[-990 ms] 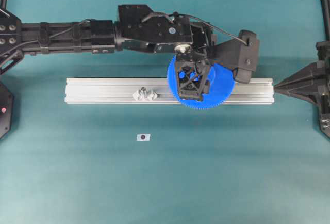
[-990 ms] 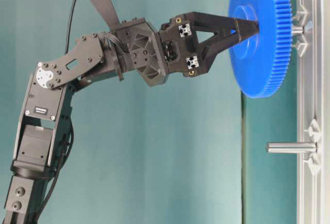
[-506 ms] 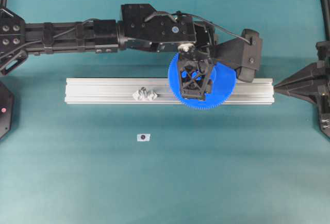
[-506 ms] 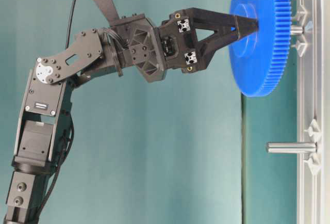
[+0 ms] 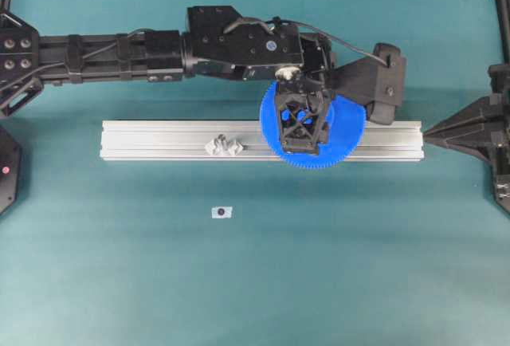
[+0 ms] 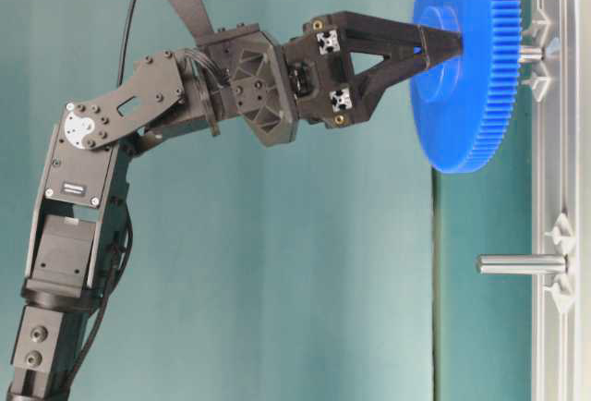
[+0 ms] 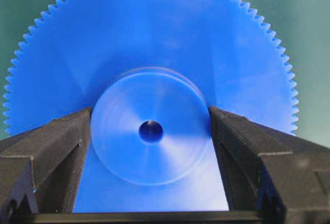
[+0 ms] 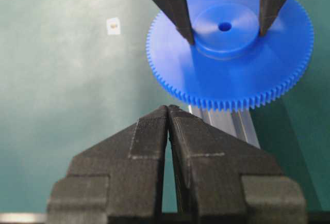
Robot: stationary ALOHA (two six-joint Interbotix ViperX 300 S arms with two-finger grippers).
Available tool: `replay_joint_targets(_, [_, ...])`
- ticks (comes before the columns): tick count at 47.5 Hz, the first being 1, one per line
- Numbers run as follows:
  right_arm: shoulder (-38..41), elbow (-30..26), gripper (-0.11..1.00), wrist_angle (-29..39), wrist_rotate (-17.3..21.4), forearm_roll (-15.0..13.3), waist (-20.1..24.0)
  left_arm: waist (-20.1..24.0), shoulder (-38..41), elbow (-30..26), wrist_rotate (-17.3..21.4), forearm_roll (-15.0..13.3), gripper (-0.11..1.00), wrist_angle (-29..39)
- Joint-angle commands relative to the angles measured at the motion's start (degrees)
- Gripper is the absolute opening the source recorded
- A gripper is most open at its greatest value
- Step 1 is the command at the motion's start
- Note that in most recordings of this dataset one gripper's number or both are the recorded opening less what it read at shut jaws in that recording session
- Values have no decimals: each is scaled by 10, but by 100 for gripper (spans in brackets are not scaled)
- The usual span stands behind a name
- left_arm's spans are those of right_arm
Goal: Insert the large gear onto the shaft.
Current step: 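Align the gear's center hole over the right metal shaft, then push the gear down onto the shaft with the left gripper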
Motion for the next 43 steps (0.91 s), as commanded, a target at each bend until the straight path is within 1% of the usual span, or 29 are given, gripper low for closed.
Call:
replay_joint_targets(1, [4,-14,12,-5,6,-1,-1,10,-9,-16,-5,3,77,-10])
replay_joint_targets(6, [4,-14,12,-5,6,-1,-1,10,-9,-17,-7,3,77,-18])
replay_joint_targets(22, [4,-14,12,-5,7,-1,0,10,-12,-19,-17,3,77,-17])
replay_joint_targets(24, [4,-16,12,-5,6,-1,-1,10,-12,-19,-21,3,81,-18])
replay_joint_targets(26, [4,-16,12,-5,7,-1,-1,10,-12,-19,-25,3,88,-19])
replay_joint_targets(27, [4,-16,12,-5,6,-1,-1,10,-13,-19,-25,3,89,-19])
replay_joint_targets(35, [4,-14,12,-5,7,-1,-1,9,-14,-20,-28,3,83,-19])
replay_joint_targets(43, [4,-16,12,-5,6,-1,0,5,-23,-20,-28,3,84,-18])
